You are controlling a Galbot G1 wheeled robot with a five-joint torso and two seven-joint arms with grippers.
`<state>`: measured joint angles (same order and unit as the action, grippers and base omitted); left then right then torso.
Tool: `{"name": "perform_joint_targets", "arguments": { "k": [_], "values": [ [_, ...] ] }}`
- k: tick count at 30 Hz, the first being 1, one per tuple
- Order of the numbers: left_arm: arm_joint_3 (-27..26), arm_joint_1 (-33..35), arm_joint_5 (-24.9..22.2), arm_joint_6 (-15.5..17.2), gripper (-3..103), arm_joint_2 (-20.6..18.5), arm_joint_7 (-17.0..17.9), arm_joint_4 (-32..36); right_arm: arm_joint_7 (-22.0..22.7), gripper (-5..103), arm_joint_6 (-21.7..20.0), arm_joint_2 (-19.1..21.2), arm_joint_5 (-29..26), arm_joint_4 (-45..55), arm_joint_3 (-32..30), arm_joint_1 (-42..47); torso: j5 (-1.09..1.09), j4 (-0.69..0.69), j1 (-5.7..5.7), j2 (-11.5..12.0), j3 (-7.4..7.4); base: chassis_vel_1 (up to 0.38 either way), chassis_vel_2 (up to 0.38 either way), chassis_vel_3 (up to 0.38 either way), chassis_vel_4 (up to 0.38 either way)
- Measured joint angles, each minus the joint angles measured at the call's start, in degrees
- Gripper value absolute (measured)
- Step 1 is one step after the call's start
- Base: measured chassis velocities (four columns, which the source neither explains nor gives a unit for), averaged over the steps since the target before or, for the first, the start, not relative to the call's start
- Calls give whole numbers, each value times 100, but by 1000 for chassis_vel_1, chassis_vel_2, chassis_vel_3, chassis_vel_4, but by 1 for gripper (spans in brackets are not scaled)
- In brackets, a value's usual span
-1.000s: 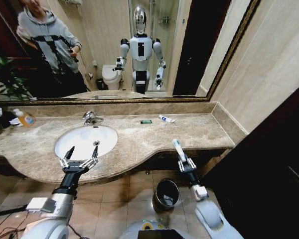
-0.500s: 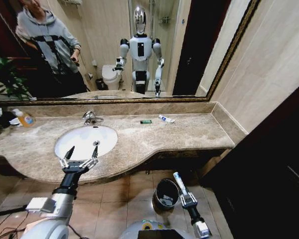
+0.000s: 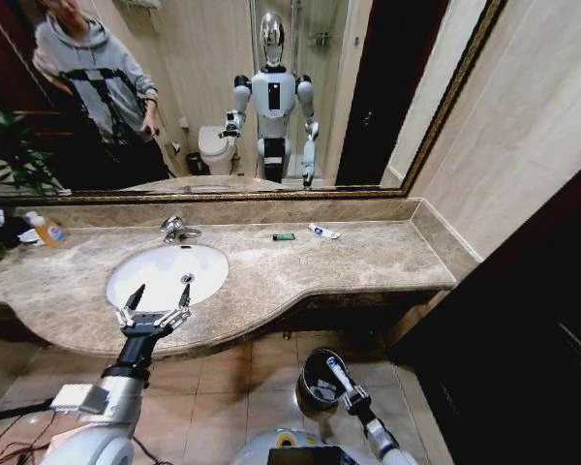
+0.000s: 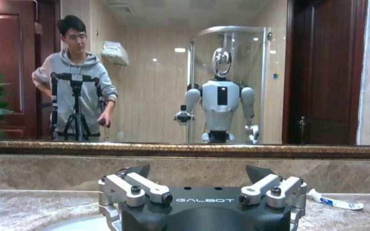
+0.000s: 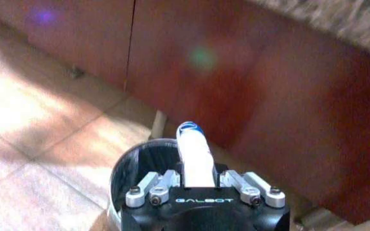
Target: Pick up the trash from the sink and place it in the trash bin.
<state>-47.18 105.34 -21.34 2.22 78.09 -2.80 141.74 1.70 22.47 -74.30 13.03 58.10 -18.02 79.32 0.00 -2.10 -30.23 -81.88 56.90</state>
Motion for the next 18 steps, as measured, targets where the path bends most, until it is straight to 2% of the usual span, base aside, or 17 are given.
{"name": "perform_joint_targets", "arguments": {
  "k": [9,18],
  "values": [
    [0,0,0,0,100,0,0,1,-348,27,-153,-332,505,-1401,2,-994,0,0,0,0,0,0,0,0,0],
    [0,0,0,0,100,0,0,0,-342,27,-75,-595,877,-2499,6,-1761,-1,-1,0,0,0,0,0,0,0]
  ]
}}
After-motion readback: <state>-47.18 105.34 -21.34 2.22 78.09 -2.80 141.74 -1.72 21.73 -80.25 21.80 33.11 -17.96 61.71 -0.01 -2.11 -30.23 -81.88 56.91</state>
